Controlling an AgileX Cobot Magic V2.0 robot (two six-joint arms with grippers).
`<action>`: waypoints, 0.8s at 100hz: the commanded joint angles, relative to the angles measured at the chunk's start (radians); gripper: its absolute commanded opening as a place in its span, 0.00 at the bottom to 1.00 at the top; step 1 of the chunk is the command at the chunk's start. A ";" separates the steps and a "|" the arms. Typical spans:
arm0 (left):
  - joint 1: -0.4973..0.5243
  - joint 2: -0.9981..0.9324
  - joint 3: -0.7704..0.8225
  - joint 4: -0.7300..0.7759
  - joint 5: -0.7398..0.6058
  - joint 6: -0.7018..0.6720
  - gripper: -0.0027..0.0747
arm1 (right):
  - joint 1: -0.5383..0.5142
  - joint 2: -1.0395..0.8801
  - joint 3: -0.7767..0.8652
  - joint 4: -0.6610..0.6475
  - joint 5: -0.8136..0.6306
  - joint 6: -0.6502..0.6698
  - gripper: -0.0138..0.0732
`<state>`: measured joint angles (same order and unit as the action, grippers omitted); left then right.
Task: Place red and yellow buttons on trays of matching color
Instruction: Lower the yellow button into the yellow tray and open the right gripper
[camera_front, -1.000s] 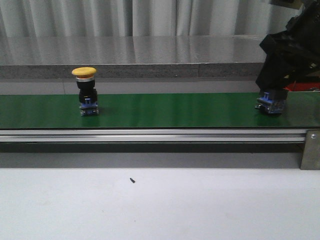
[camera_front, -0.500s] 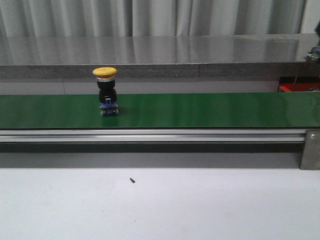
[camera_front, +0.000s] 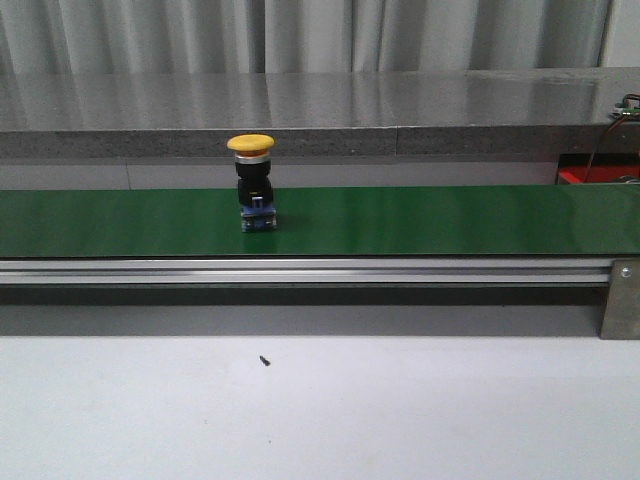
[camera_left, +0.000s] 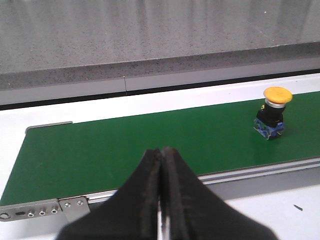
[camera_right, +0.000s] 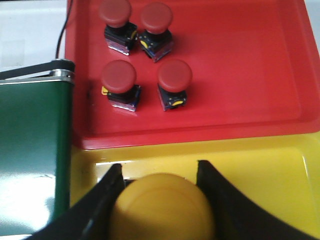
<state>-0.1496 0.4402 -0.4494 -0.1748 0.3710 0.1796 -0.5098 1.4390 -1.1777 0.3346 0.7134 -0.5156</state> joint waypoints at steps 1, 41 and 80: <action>-0.007 0.003 -0.030 -0.013 -0.082 -0.004 0.01 | -0.015 0.007 -0.027 0.016 -0.052 0.002 0.41; -0.007 0.003 -0.030 -0.013 -0.082 -0.004 0.01 | -0.015 0.218 -0.027 0.016 -0.081 0.001 0.41; -0.007 0.003 -0.030 -0.013 -0.082 -0.004 0.01 | -0.015 0.325 -0.027 0.016 -0.097 0.000 0.41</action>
<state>-0.1496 0.4402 -0.4494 -0.1748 0.3710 0.1796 -0.5208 1.8052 -1.1777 0.3346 0.6505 -0.5129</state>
